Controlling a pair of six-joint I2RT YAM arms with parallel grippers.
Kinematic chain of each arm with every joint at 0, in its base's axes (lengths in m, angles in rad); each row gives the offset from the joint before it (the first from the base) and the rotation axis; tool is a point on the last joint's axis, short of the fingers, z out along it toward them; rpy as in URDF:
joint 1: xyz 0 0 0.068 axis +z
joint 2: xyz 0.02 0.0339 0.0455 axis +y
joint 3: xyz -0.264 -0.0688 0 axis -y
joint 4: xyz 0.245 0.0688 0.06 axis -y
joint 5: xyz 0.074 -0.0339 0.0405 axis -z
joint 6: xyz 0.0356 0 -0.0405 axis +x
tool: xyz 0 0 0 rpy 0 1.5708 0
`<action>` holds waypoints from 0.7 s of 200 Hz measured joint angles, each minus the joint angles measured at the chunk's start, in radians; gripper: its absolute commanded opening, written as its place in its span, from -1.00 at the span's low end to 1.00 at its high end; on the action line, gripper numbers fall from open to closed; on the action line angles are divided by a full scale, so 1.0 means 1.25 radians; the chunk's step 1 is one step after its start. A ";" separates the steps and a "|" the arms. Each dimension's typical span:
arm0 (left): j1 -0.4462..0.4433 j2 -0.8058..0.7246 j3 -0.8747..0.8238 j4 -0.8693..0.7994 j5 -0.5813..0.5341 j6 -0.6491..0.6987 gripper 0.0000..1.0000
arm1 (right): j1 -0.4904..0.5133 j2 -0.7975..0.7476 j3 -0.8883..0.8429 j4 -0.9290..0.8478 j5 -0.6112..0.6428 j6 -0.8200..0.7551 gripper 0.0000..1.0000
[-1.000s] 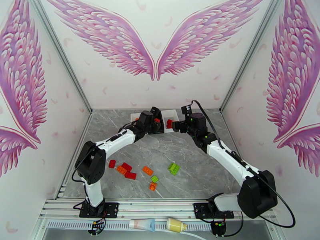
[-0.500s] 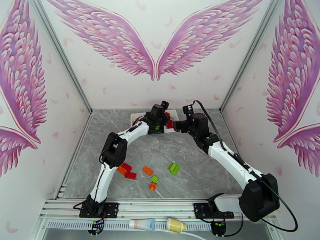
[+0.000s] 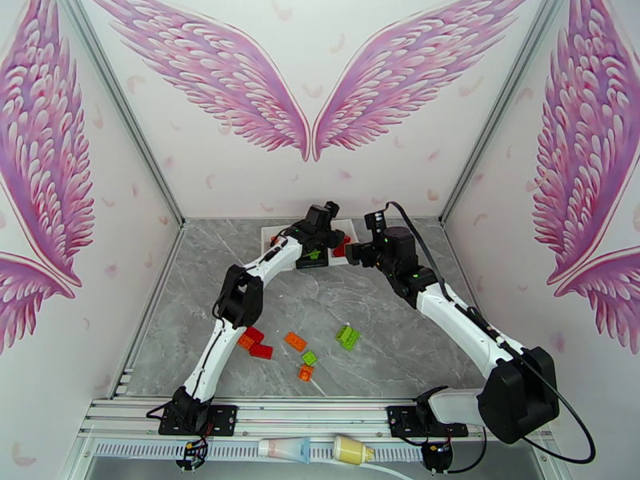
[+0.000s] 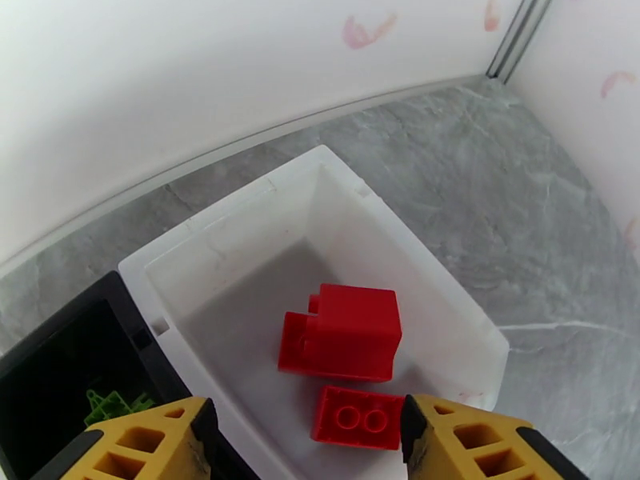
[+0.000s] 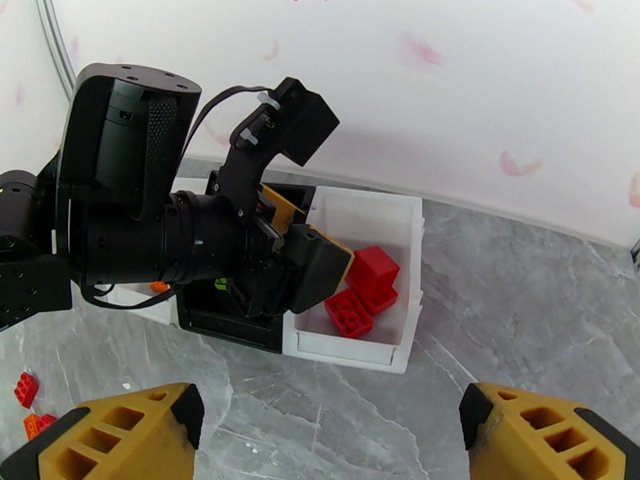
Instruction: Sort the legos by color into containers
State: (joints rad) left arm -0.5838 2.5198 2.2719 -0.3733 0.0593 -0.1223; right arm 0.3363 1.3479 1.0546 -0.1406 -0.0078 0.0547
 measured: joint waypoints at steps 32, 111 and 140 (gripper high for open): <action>0.000 -0.104 -0.155 0.029 -0.001 0.016 0.68 | 0.000 -0.006 0.000 -0.027 -0.007 0.000 0.82; 0.000 -0.580 -0.639 0.204 -0.067 0.020 0.98 | 0.032 -0.009 0.000 -0.088 -0.023 -0.009 0.85; 0.000 -0.734 -0.818 0.216 -0.117 -0.011 0.98 | 0.086 0.016 0.002 -0.082 -0.044 -0.027 0.86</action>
State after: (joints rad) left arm -0.5842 1.6028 1.2495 -0.1028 -0.0875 -0.1356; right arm 0.4442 1.3678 1.0569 -0.2428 -0.0628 0.0204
